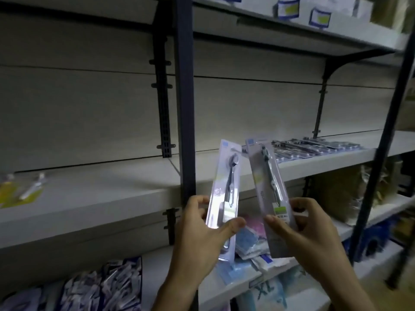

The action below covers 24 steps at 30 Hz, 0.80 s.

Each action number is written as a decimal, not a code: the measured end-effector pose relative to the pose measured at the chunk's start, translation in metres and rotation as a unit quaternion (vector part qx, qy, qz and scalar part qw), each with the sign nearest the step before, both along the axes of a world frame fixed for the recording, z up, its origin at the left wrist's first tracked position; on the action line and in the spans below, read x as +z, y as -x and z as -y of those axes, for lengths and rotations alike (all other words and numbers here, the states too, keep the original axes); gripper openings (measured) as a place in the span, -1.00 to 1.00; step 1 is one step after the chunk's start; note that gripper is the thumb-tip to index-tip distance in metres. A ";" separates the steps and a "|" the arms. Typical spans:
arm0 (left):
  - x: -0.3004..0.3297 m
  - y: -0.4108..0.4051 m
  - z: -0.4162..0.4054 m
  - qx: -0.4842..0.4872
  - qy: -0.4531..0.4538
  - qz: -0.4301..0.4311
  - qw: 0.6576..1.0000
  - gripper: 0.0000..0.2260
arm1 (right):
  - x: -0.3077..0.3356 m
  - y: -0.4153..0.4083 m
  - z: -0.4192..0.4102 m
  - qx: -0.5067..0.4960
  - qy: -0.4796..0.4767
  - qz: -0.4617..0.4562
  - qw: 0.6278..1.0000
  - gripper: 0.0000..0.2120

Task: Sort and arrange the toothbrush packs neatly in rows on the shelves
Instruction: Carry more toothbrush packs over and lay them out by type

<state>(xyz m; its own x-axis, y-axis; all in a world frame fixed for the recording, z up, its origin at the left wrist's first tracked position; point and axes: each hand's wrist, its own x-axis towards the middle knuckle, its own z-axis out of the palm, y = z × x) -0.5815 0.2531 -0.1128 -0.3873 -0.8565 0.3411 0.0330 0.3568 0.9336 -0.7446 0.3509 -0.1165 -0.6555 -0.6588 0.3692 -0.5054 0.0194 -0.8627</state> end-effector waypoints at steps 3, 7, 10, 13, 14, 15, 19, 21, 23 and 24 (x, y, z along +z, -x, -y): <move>0.006 0.038 0.009 -0.005 0.002 -0.024 1.000 -0.56 | 0.001 0.037 0.006 -0.018 -0.001 -0.014 1.000 -0.60; 0.013 0.089 0.032 -0.018 -0.017 -0.055 0.998 -0.47 | 0.011 0.087 0.031 -0.033 0.002 -0.046 0.998 -0.64; 0.018 0.121 0.056 -0.006 -0.014 -0.060 0.998 -0.43 | 0.024 0.120 0.057 -0.024 0.007 -0.057 0.998 -0.61; 0.023 0.144 0.083 0.012 0.017 -0.056 0.998 -0.56 | 0.034 0.146 0.082 -0.011 0.019 -0.045 0.999 -0.55; 0.024 0.150 0.093 0.020 0.031 -0.053 0.998 -0.62 | 0.036 0.153 0.090 -0.005 0.020 -0.039 0.999 -0.55; 0.026 0.156 0.101 0.028 0.044 -0.050 0.997 -0.66 | 0.037 0.160 0.096 0.001 0.021 -0.035 0.999 -0.55; 0.029 0.184 0.124 0.050 0.033 -0.053 0.997 -0.72 | 0.036 0.191 0.117 -0.008 0.034 -0.037 0.999 -0.58; 0.031 0.201 0.130 0.056 0.017 -0.054 0.997 -0.72 | 0.035 0.208 0.124 -0.006 0.043 -0.031 0.999 -0.59; 0.032 0.217 0.137 0.061 0.008 -0.045 0.997 -0.72 | 0.035 0.228 0.133 0.010 0.051 -0.018 0.998 -0.59; 0.033 0.225 0.140 0.066 0.006 -0.041 0.997 -0.72 | 0.035 0.237 0.138 0.018 0.054 -0.012 0.998 -0.58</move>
